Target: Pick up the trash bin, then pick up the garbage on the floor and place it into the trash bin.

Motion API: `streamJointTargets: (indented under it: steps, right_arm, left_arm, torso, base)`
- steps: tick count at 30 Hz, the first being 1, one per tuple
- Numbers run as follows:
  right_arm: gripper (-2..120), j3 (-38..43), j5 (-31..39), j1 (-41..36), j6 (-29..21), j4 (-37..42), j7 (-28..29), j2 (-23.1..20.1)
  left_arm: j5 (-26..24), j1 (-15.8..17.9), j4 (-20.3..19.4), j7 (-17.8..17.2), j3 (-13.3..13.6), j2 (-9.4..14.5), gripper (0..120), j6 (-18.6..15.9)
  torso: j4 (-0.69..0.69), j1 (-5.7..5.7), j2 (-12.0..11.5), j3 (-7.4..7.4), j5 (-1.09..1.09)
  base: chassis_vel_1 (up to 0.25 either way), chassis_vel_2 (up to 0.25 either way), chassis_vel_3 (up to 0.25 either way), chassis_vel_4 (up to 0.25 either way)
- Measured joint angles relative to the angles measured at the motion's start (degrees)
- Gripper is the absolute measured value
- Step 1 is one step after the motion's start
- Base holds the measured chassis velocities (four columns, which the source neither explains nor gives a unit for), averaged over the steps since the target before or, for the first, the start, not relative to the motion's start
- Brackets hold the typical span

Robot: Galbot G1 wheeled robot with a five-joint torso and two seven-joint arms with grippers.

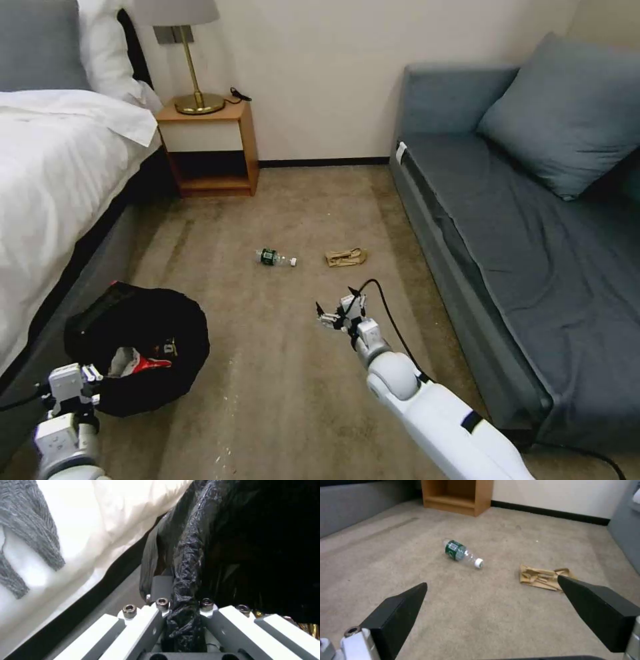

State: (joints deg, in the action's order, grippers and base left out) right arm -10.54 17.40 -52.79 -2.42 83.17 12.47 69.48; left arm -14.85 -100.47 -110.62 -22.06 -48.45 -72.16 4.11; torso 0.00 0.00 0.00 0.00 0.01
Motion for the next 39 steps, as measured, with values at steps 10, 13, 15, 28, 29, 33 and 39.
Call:
streamJointTargets:
  steps: [10,13,15,28,29,33,39]
  right_arm:
    - [100,2.04,0.33,-2.5,-0.09,2.74,-0.55,0.04]
    - [100,2.51,0.18,-3.06,0.53,2.74,-0.9,0.01]
    - [100,2.61,0.15,-3.17,0.73,2.74,-0.99,-0.01]
    - [100,2.85,-0.59,-3.83,1.37,2.1,-1.11,0.74]
    - [100,2.82,-0.61,-3.83,1.37,2.08,-1.11,0.78]
    - [100,2.71,-0.68,-3.83,1.37,1.94,-1.09,1.01]
    - [100,2.6,-0.71,-3.73,1.4,1.57,-1.1,1.29]
  left_arm:
    - [0.67,-0.72,-1.04,-0.05,-0.37,-0.62,2,0.87]
    - [1.09,-0.91,-1.03,-0.04,-0.37,-0.77,2,1.28]
    - [1.2,-0.95,-0.98,-0.04,-0.37,-0.81,2,1.42]
    - [1.68,-0.94,1.57,-0.06,-0.39,-0.69,2,3.39]
    - [1.68,-0.93,1.68,-0.06,-0.39,-0.67,2,3.45]
    - [1.65,-0.91,1.99,-0.07,-0.41,-0.63,2,3.67]
    - [1.6,-0.89,2.53,-0.08,-0.42,-0.48,2,4.16]
  torso:
    - [0.0,0.0,0.0,0.0,-0.01]
    - [0.0,0.0,0.0,0.0,-0.01]
    - [0.0,0.0,0.0,0.0,-0.01]
    - [0.01,0.0,0.0,0.0,-0.01]
    - [0.0,0.0,0.0,0.0,-0.01]
    - [0.01,0.0,0.0,0.0,-0.01]
    - [0.0,0.0,0.0,0.0,-0.01]
  base:
    - [0.0,0.0,0.0,0.0]
    - [0.0,0.0,0.0,0.0]
    - [0.0,0.0,0.0,0.0]
    - [0.0,0.0,0.0,0.0]
    - [0.0,0.0,0.0,0.0]
    - [0.0,0.0,0.0,0.0]
    - [0.0,0.0,0.0,0.0]
